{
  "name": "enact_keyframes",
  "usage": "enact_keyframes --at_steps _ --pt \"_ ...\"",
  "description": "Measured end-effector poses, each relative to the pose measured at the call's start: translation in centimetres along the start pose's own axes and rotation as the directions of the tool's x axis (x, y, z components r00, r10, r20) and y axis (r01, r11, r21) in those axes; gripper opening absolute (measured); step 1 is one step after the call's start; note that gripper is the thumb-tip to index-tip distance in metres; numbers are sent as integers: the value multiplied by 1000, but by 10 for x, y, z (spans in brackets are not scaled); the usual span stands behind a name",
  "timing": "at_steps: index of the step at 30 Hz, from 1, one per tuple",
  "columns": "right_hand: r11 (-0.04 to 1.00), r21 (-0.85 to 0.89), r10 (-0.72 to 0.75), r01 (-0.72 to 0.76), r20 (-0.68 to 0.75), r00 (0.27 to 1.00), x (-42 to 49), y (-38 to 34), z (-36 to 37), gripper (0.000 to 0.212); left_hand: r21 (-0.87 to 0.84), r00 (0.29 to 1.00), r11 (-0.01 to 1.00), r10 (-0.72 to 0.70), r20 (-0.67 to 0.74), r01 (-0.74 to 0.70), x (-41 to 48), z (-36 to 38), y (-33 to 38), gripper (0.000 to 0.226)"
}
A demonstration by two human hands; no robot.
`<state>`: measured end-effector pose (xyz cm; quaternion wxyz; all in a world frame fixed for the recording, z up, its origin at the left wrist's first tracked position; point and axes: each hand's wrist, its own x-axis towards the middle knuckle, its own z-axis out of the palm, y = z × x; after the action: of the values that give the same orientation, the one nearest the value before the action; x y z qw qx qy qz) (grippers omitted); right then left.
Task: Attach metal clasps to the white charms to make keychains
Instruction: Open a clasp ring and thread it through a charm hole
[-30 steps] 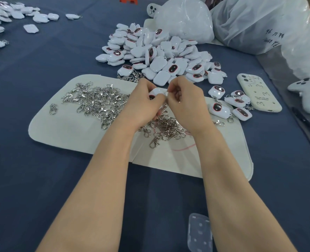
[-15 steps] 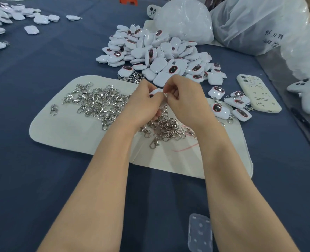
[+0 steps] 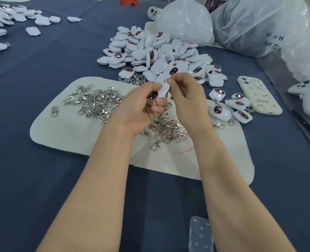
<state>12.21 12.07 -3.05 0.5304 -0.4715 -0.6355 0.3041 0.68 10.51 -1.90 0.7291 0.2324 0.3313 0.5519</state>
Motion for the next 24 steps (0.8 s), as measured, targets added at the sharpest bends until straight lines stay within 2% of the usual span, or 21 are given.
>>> enact_keyframes --at_steps 2,4,5,7,8,9,10,12,14,16,17,19,22,24 --pt "969 -208 -126 136 64 990 -1 0 -3 8 89 999 996 21 -26 -18 0 0 0 4" --pt "906 -352 -191 233 149 970 -1 -1 -8 10 334 990 940 112 -88 -76 -1 -1 2 13" --pt "884 -391 -196 257 188 962 1 -2 -10 10 486 977 866 187 -102 -115 -1 -2 4 10" --pt "854 -433 -192 290 257 947 5 -5 -13 10 747 950 645 306 -62 -160 -3 -4 9 6" --pt "841 -450 -185 300 281 942 6 -5 -15 10 816 942 551 336 -26 -174 -3 -5 10 11" --pt "837 -462 -173 294 286 942 7 -5 -16 9 837 936 511 352 4 -196 -2 -6 9 13" --pt "846 -460 -156 269 268 951 7 -5 -17 9 828 934 521 357 7 -205 -2 -5 7 12" --pt "912 -376 -98 161 181 979 5 -3 -14 8 728 943 655 331 -31 -205 -2 -4 0 6" --pt "987 -159 27 -7 124 992 1 -1 -8 9 505 964 843 255 -77 -183 -1 -2 -4 6" --pt "971 164 151 -173 143 978 -2 0 -3 11 242 983 958 175 -60 -155 1 -3 -5 9" --pt "925 307 180 -224 167 969 -4 1 -2 13 143 989 980 146 -35 -140 1 -3 -5 9" --pt "855 443 191 -269 214 958 -4 -1 -1 14 7 996 996 91 21 -92 2 -3 -4 8" --pt "824 492 179 -282 246 953 -4 0 -1 13 -118 996 993 14 90 -3 2 -4 -3 6" --pt "841 469 172 -268 238 956 -3 0 -2 13 -151 993 988 -20 118 37 1 -4 -3 10"
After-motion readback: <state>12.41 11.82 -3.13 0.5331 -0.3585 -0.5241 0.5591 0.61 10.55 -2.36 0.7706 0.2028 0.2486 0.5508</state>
